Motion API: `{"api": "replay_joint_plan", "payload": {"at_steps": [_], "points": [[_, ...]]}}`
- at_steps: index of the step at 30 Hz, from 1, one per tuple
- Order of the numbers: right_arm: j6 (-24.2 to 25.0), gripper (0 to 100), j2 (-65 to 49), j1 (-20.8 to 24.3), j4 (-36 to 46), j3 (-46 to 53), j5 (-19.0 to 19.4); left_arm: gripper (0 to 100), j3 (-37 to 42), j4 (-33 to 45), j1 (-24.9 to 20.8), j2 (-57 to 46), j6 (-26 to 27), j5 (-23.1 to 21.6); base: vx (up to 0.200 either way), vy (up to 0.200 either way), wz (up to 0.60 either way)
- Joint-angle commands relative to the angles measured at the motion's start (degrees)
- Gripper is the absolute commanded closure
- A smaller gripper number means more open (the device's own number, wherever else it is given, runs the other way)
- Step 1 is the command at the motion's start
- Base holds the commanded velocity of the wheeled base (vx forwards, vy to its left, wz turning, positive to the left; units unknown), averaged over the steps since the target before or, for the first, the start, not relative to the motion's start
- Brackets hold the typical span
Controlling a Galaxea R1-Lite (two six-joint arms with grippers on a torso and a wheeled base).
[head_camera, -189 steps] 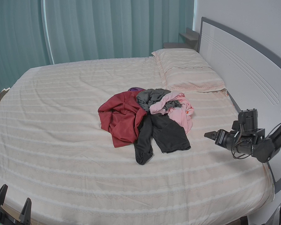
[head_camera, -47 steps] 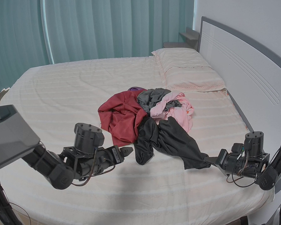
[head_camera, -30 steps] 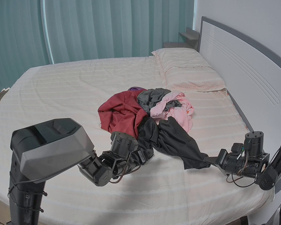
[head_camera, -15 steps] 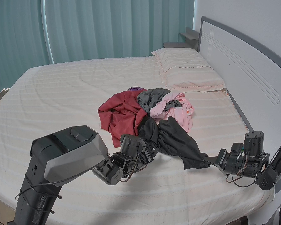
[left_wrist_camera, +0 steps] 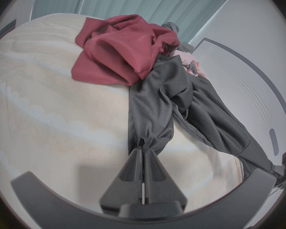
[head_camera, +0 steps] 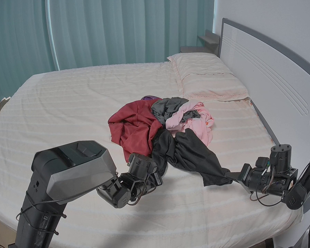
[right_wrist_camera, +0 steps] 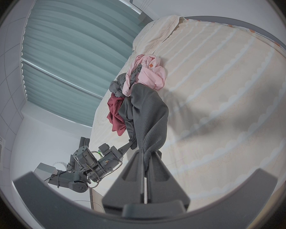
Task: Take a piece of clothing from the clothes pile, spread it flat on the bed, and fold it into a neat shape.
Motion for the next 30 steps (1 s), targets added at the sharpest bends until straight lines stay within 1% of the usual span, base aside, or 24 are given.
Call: {"api": "replay_joint_plan", "payload": {"at_steps": [1, 3, 4, 5, 6, 7, 9, 10, 11, 15, 18, 21, 25, 30], "points": [[-0.07, 100, -1.38, 0.33, -0.05, 0.33, 0.22, 100, 6.15, -1.61, 0.18, -7.37, -3.39, 0.05, 0.000, 0.000, 0.00], [0.11, 100, -2.09, 1.39, 0.04, 0.77, 0.48, 100, 10.46, -3.37, -0.61, -10.97, -7.96, 0.05, 0.000, 0.000, 0.00], [0.20, 100, -2.61, 2.71, 0.04, 1.30, 0.39, 100, 12.92, -4.68, -1.40, -12.73, -10.51, 0.05, 0.000, 0.000, 0.00], [0.20, 100, -2.79, 3.32, 0.04, 1.57, 0.39, 100, 13.89, -5.30, -1.84, -13.61, -11.47, -0.03, 0.000, 0.000, 0.00], [0.11, 100, -3.58, 4.99, -0.05, 2.27, 0.30, 100, 16.70, -7.50, -2.81, -16.07, -13.85, -0.03, 0.000, 0.000, 0.00], [0.11, 100, -4.64, 6.22, -0.14, 2.88, 0.30, 100, 19.07, -9.52, -3.16, -18.71, -14.64, -0.03, 0.000, 0.000, 0.00], [0.37, 100, -6.83, 7.72, -0.66, 3.67, 0.48, 100, 22.85, -11.89, -3.69, -23.19, -14.64, -0.03, 0.000, 0.000, 0.00], [0.37, 100, -7.01, 7.80, -0.75, 3.67, 0.48, 100, 23.11, -11.98, -3.69, -23.63, -14.64, -0.03, 0.000, 0.000, 0.00], [0.46, 100, -9.56, 9.03, -1.37, 4.20, 0.57, 100, 25.31, -12.51, -3.95, -28.73, -14.64, -0.03, 0.000, 0.000, 0.00], [0.90, 100, -13.34, 9.91, -4.09, 4.38, 0.66, 100, 27.33, -12.51, -4.22, -36.55, -14.55, 0.32, 0.000, 0.000, 0.00], [2.31, 100, -16.41, 12.29, -8.31, 3.67, 0.48, 100, 29.71, -12.51, -4.13, -42.35, -14.38, 1.20, 0.000, 0.000, 0.00], [2.40, 100, -19.31, 13.52, -12.00, 2.80, 0.39, 100, 30.50, -12.51, -3.95, -46.39, -14.46, 1.99, 0.000, 0.000, 0.00], [2.31, 100, -23.27, 13.25, -11.65, -1.07, 0.30, 100, 31.90, -12.42, -3.51, -52.02, -14.20, 2.25, 0.000, 0.000, 0.00], [2.31, 100, -26.70, 11.32, -11.47, -3.09, 0.04, 100, 32.43, -12.15, -2.72, -58.87, -11.47, 2.34, 0.000, 0.000, 0.00]]}}
